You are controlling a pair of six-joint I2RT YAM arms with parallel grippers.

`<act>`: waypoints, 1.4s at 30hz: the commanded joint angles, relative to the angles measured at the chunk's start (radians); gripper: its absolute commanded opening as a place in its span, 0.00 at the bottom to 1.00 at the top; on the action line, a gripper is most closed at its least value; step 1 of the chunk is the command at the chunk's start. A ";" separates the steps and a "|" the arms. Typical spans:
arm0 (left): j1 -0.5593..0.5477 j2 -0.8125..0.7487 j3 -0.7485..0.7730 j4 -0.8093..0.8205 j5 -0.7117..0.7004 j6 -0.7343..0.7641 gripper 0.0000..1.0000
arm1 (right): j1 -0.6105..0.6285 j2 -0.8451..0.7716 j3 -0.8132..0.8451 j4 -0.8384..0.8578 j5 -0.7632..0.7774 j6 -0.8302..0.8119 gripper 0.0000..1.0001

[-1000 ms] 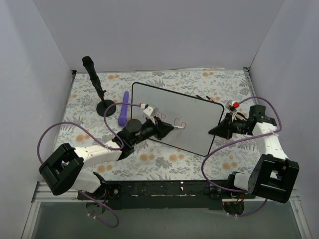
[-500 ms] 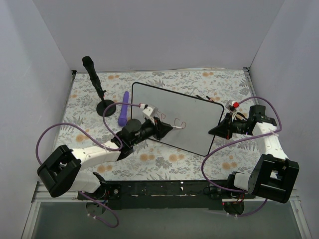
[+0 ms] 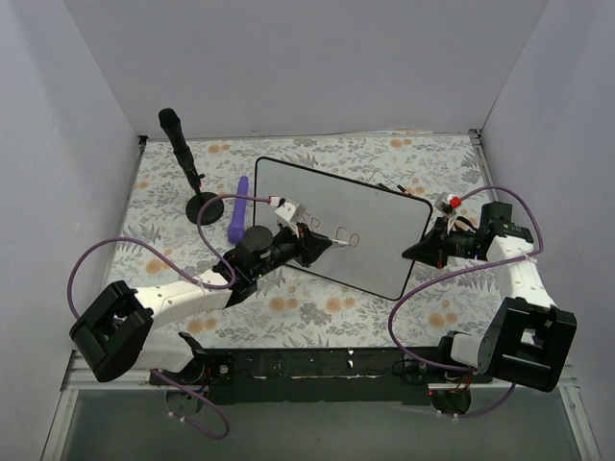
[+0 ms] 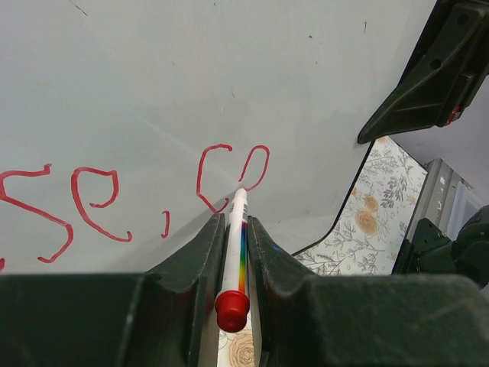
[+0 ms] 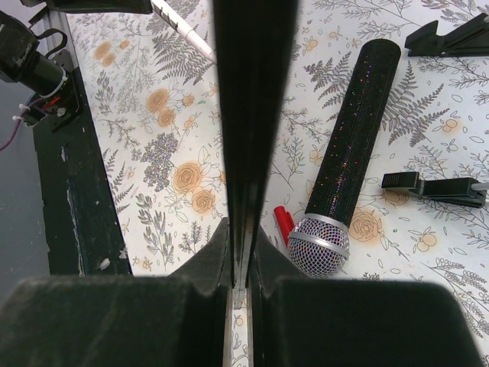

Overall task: Write a sentence on the whiteboard
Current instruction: Write with the whiteboard marker without the cap on the whiteboard.

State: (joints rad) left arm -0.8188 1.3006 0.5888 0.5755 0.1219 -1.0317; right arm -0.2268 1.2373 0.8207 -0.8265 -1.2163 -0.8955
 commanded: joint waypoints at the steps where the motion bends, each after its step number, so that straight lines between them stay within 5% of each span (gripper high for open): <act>1: 0.024 -0.038 0.045 -0.012 -0.090 0.045 0.00 | 0.014 -0.009 0.014 0.001 0.031 -0.045 0.01; 21: 0.027 -0.081 0.045 0.032 -0.005 0.006 0.00 | 0.014 -0.010 0.012 0.003 0.031 -0.045 0.01; 42: 0.049 -0.409 -0.187 0.029 0.111 -0.125 0.00 | 0.018 -0.007 0.009 0.009 0.035 -0.039 0.01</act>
State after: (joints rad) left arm -0.7792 0.9489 0.4767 0.6041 0.2092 -1.1172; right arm -0.2211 1.2369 0.8207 -0.8272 -1.2171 -0.8978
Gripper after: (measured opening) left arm 0.141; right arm 0.091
